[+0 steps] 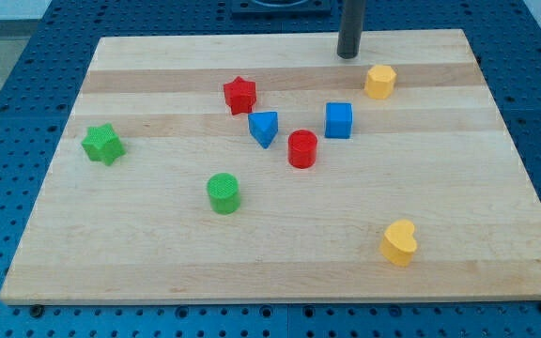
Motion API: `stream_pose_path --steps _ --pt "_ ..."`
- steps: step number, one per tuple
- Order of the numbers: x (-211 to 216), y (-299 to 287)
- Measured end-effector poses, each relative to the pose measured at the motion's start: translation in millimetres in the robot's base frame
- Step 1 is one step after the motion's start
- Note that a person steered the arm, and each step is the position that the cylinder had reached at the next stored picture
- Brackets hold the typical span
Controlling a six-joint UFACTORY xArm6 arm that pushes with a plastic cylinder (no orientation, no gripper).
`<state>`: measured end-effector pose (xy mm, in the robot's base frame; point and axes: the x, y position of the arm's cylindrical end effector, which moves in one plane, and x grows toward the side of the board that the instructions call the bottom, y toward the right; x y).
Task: Slightly push the yellow hexagon above to the yellow heart
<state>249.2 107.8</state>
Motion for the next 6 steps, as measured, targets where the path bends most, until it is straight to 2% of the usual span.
stream_pose_path --steps 6 --pt "95.8 18.8"
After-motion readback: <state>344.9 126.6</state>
